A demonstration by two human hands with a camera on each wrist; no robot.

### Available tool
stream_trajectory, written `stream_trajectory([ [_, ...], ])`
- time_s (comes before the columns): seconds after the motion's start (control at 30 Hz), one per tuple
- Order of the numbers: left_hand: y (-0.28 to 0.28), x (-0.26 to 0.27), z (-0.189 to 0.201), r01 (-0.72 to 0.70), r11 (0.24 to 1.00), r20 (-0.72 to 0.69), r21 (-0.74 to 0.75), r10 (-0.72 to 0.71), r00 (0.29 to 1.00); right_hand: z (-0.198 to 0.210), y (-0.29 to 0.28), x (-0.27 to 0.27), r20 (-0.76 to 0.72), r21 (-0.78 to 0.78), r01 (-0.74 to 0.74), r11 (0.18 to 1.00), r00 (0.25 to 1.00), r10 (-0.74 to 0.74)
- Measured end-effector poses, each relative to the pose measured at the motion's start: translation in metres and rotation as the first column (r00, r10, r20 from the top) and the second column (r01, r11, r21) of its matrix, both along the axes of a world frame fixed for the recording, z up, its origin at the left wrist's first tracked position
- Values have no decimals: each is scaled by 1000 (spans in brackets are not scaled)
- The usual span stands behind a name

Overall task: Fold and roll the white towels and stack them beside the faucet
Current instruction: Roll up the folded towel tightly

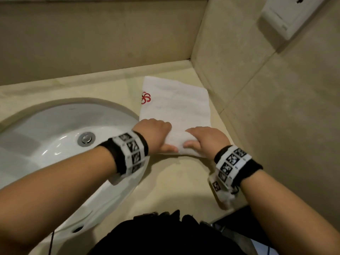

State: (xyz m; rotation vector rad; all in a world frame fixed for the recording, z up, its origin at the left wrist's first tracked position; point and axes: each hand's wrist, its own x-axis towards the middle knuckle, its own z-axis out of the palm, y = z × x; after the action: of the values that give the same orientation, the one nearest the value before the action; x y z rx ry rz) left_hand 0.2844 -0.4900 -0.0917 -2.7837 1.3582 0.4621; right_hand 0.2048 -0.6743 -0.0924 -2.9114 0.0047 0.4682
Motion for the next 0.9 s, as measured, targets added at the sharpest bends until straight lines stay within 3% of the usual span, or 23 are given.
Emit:
stream_trajectory([
  [0.03,2,-2,-3,56,998,124,20,-58,991,1,-3,10,-83,87,47,995,996,-40],
  [0.1,5,-2,-9,100,992,201,75,-114,973,1,-7,24,-195,161,79,984,980,-46],
  [0.17,4,9,-8,83,994,111,76,-91,990,0,-8,29,-159,100,43,994,987,-26],
  [0.27,-11,34,-3,50,995,-168,88,-35,985,-4,-7,14,125,-100,-80,992,988,92],
  [0.37,-18,42,-2,44,992,-253,115,-14,967,-7,-5,8,118,-106,-108,988,986,121],
  [0.43,-12,38,-5,55,997,-77,58,-50,996,-4,-9,25,35,-33,-88,996,995,89],
  [0.5,-5,33,-7,124,992,152,39,-128,980,2,-16,46,-88,101,-35,994,995,44],
  [0.53,-4,33,-7,134,990,194,39,-139,971,5,-19,55,-148,150,-4,989,989,27],
  [0.6,-6,37,-5,92,996,136,11,-93,986,8,-21,61,-166,134,-31,991,985,53],
  [0.7,-15,54,-1,27,1000,-167,13,-24,986,7,-18,50,36,-70,-182,981,982,185],
  [0.77,-19,59,0,-19,998,-445,63,45,894,4,-11,41,51,-137,-210,968,975,218],
  [0.8,-19,59,0,-42,997,-508,68,71,858,3,-9,40,34,-145,-192,971,979,199],
  [0.83,-18,55,1,-59,997,-506,54,78,859,3,-7,42,-1,-124,-174,977,985,175],
  [0.9,-9,46,1,-54,998,-295,-36,41,955,7,-9,54,-137,6,-119,993,983,119],
])
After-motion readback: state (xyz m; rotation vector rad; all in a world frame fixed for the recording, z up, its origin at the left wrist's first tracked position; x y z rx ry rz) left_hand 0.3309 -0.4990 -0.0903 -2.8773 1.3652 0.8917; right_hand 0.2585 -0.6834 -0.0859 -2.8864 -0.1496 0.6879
